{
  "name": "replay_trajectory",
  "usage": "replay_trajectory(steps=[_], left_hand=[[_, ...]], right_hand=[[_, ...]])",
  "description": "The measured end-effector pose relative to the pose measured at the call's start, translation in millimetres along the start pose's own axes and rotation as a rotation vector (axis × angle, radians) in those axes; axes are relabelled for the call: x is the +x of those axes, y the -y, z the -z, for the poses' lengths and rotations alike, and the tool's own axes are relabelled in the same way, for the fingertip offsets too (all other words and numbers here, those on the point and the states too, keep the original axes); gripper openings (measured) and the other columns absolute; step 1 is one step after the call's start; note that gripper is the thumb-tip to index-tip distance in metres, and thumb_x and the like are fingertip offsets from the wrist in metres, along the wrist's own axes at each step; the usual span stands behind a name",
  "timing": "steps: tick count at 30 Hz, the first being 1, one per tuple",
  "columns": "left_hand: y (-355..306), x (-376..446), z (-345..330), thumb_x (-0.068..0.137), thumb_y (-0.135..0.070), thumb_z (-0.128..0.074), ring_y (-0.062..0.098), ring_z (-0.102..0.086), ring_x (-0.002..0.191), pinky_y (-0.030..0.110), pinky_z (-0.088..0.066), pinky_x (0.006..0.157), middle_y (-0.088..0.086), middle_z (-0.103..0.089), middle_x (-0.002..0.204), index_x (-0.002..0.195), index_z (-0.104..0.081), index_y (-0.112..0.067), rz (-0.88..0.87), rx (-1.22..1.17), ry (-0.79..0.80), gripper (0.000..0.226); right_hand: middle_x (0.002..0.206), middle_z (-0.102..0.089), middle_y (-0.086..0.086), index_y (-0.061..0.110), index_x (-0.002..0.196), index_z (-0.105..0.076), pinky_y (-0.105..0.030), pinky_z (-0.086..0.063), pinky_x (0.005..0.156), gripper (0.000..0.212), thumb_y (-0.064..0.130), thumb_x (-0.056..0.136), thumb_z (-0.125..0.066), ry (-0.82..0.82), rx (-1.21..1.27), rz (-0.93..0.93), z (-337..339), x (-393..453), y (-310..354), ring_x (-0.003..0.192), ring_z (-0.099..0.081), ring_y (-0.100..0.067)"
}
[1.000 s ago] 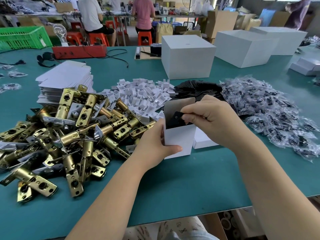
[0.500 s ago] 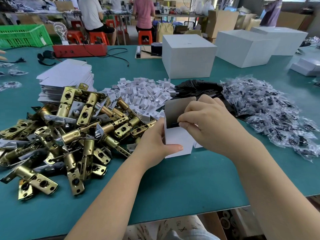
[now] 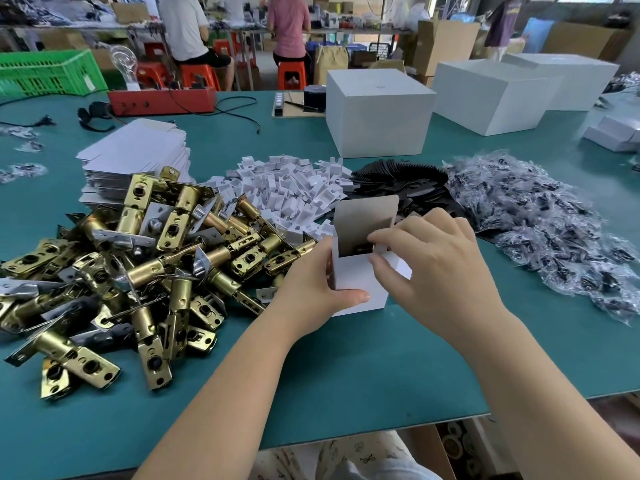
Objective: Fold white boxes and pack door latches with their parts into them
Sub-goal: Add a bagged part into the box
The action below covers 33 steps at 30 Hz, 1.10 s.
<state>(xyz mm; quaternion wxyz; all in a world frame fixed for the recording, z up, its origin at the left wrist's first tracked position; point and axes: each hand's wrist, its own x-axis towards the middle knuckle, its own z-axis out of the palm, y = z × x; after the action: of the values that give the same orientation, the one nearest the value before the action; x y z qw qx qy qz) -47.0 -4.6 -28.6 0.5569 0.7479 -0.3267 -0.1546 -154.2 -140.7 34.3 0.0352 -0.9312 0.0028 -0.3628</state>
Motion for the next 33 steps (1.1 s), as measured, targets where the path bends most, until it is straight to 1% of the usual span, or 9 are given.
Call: replay_trajectory(steps=[7, 11, 14, 16, 18, 21, 26, 29, 33], left_hand=[[1.6, 0.0, -2.0, 0.07, -0.019, -0.082, 0.0, -0.064, 0.091, 0.015, -0.052, 0.071, -0.021, -0.067, 0.1, 0.114, -0.058, -0.039, -0.028, -0.037, 0.001, 0.055], [-0.9, 0.1, -1.7, 0.065, -0.029, -0.081, -0.002, -0.063, 0.092, 0.024, -0.053, 0.078, -0.024, -0.065, 0.1, 0.109, -0.051, -0.051, -0.032, -0.005, -0.038, 0.057], [-4.4, 0.6, -2.1, 0.075, -0.021, -0.081, -0.008, -0.061, 0.094, 0.018, -0.051, 0.078, -0.03, -0.062, 0.106, 0.113, -0.047, -0.055, -0.107, 0.045, -0.075, 0.061], [-7.4, 0.8, -2.4, 0.079, -0.02, -0.079, -0.006, -0.062, 0.097, 0.018, -0.054, 0.08, -0.031, -0.062, 0.108, 0.123, -0.04, -0.059, -0.14, 0.009, -0.12, 0.07], [-9.6, -0.2, -2.1, 0.081, -0.017, -0.078, -0.005, -0.064, 0.098, 0.015, -0.053, 0.081, -0.03, -0.063, 0.108, 0.123, -0.032, -0.067, -0.174, -0.061, -0.217, 0.08], [-9.6, -1.1, -2.1, 0.08, -0.007, -0.078, 0.001, -0.067, 0.097, 0.019, -0.054, 0.078, -0.016, -0.063, 0.113, 0.115, -0.035, -0.049, -0.27, -0.137, -0.386, 0.07], [-11.8, -3.8, -3.2, 0.082, -0.028, -0.073, 0.0, -0.063, 0.098, 0.022, -0.055, 0.081, -0.023, -0.06, 0.108, 0.103, -0.043, -0.053, -0.292, 0.021, -0.369, 0.044], [-11.1, -2.1, -2.0, 0.085, -0.027, -0.07, 0.002, -0.059, 0.093, 0.015, -0.05, 0.079, -0.022, -0.058, 0.102, 0.113, -0.059, -0.026, -0.389, 0.218, -0.409, 0.03], [-10.2, 1.1, -1.5, 0.087, -0.02, -0.067, 0.007, -0.055, 0.089, 0.014, -0.044, 0.078, 0.0, -0.064, 0.1, 0.105, -0.068, -0.005, -0.483, 0.385, -0.425, 0.024]], right_hand=[[0.081, -0.062, -0.003, 0.01, 0.08, -0.071, -0.026, -0.034, 0.049, 0.02, 0.027, 0.081, -0.059, 0.071, 0.127, -0.045, 2.5, 2.0, 3.7, 0.052, -0.041, -0.018], [0.099, -0.049, 0.01, 0.025, 0.098, -0.06, -0.017, -0.043, 0.073, 0.021, 0.021, 0.078, -0.067, -0.237, 0.512, -0.264, -17.1, 0.5, -11.3, 0.077, -0.05, -0.01], [0.109, -0.06, -0.003, 0.031, 0.104, -0.054, -0.034, -0.047, 0.095, 0.022, 0.024, 0.084, -0.06, -0.107, 0.986, -0.492, -38.2, 0.0, -23.4, 0.101, -0.058, -0.021], [0.111, -0.064, -0.011, 0.026, 0.105, -0.055, -0.044, -0.048, 0.097, 0.019, 0.02, 0.087, -0.056, -0.089, 1.193, -0.547, -49.9, -2.5, -27.0, 0.107, -0.06, -0.029], [0.107, -0.065, -0.004, 0.034, 0.102, -0.057, -0.043, -0.05, 0.095, 0.019, 0.025, 0.086, -0.06, -0.091, 1.202, -0.522, -56.7, -5.3, -25.4, 0.104, -0.062, -0.022], [0.103, -0.065, 0.004, 0.048, 0.099, -0.058, -0.039, -0.05, 0.091, 0.021, 0.04, 0.081, -0.062, -0.027, 1.128, -0.478, -62.0, -8.4, -23.8, 0.099, -0.062, -0.011], [0.111, -0.062, 0.001, 0.036, 0.108, -0.054, -0.035, -0.05, 0.087, 0.023, 0.028, 0.086, -0.057, -0.022, 1.083, -0.457, -64.3, -10.6, -25.9, 0.099, -0.059, -0.011], [0.111, -0.061, 0.001, 0.033, 0.106, -0.055, -0.033, -0.048, 0.088, 0.022, 0.023, 0.087, -0.056, -0.024, 1.106, -0.44, -63.7, -11.6, -26.7, 0.1, -0.058, -0.011], [0.102, -0.06, 0.028, 0.039, 0.103, -0.057, -0.02, -0.043, 0.086, 0.025, 0.019, 0.087, -0.054, -0.006, 1.077, -0.385, -63.8, -12.2, -29.3, 0.099, -0.055, -0.001]])
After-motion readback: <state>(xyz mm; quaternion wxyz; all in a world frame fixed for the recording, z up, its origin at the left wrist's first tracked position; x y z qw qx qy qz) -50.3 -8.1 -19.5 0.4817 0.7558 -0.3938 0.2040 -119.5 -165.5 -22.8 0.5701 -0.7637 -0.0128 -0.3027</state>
